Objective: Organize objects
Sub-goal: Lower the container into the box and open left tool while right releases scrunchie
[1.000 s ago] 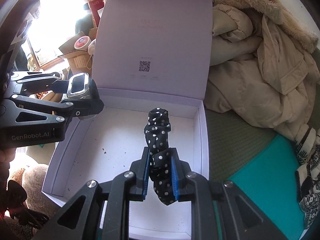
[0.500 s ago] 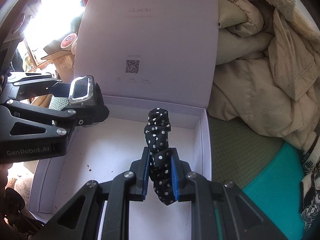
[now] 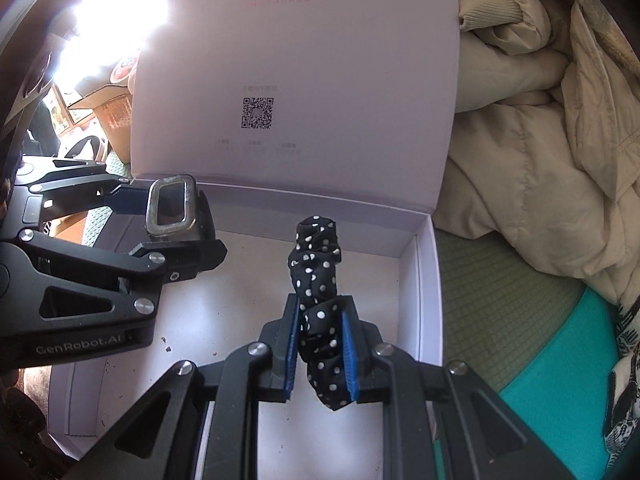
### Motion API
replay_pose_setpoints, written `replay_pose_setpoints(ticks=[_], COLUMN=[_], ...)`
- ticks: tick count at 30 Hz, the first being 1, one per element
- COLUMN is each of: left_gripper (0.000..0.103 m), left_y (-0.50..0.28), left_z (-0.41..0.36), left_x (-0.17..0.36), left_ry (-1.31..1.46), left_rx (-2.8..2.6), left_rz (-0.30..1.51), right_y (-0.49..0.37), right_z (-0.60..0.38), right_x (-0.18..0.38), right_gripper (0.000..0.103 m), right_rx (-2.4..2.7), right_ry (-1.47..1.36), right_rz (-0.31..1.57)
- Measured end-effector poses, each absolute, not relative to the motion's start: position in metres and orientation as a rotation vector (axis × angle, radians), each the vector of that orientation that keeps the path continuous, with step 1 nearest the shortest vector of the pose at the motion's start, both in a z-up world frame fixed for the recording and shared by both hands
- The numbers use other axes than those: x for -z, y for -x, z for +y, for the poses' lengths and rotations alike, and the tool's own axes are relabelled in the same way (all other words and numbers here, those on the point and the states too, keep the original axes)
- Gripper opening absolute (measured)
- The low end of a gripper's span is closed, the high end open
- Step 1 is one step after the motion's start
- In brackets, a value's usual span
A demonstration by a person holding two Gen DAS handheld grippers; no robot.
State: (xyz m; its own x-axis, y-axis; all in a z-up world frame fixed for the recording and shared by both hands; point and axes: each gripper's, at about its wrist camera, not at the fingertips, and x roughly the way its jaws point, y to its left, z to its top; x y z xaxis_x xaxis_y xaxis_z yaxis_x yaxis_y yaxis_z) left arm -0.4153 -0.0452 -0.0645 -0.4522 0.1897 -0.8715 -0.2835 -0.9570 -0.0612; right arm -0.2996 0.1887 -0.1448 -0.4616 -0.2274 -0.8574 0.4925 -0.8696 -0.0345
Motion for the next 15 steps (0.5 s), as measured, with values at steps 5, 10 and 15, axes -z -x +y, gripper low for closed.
replay_pose_setpoints(ticks=[5, 10, 15], left_gripper=[0.047, 0.047, 0.047], left_y=[0.419, 0.421, 0.425], left_z=[-0.039, -0.033, -0.029], left_x=[0.075, 0.085, 0.092], left_ry=[1.487, 1.514, 1.533], left_rx=[-2.442, -2.433, -2.423], left_rz=[0.145, 0.149, 0.129], right_y=[0.300, 0.300, 0.301], right_z=[0.187, 0.186, 0.188], right_x=[0.151, 0.157, 0.160], right_gripper=[0.018, 0.018, 0.018], right_rx=[2.321, 2.312, 2.304], right_ry=[-1.331, -1.352, -1.376], right_rz=[0.395, 0.408, 0.409])
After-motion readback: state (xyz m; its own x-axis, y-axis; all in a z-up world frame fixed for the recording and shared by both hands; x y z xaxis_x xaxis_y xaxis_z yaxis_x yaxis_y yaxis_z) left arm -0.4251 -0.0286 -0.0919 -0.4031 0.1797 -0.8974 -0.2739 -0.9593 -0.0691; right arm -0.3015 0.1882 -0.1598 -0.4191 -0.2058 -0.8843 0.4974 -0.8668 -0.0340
